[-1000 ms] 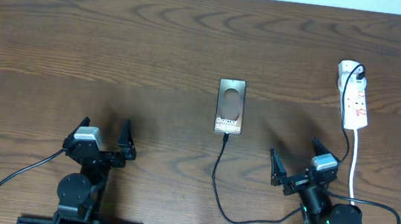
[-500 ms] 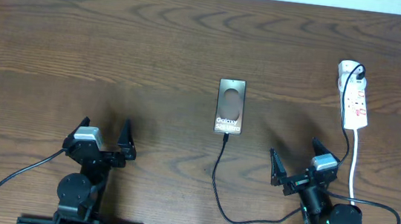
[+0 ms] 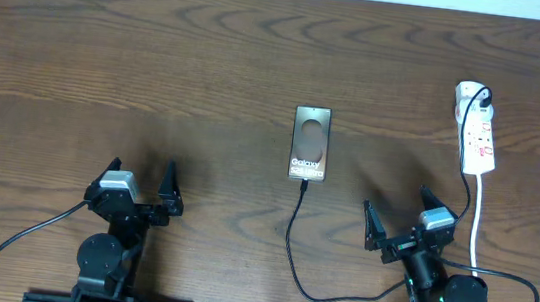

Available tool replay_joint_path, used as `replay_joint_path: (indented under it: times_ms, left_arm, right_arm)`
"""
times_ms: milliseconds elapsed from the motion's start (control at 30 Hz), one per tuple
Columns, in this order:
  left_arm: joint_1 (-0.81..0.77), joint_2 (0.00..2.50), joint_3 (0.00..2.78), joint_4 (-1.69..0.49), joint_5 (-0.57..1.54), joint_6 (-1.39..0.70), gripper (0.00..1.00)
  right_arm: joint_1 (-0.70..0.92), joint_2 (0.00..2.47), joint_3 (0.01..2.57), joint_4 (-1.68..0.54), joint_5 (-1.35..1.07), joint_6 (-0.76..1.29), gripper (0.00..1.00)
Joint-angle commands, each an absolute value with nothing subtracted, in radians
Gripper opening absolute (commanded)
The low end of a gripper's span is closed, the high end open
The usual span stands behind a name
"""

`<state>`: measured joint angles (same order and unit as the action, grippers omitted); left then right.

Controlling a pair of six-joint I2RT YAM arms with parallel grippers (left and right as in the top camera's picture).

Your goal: Plug charger to phone and switch on socket

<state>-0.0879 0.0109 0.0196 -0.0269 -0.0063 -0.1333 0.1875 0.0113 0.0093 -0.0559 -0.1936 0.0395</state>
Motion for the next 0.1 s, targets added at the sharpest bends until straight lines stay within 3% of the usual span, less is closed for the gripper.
replay_joint_path:
  times_ms: [0,67]
  left_arm:
    - [-0.084,0.005,0.004,-0.071,-0.035,-0.124,0.98]
    - [-0.084,0.005,0.004,-0.071,-0.035,-0.124,0.98]
  right_arm:
    - [0.197,0.006,0.005,-0.057,-0.193,0.028,0.99]
    - [0.197,0.006,0.005,-0.057,-0.193,0.028,0.99]
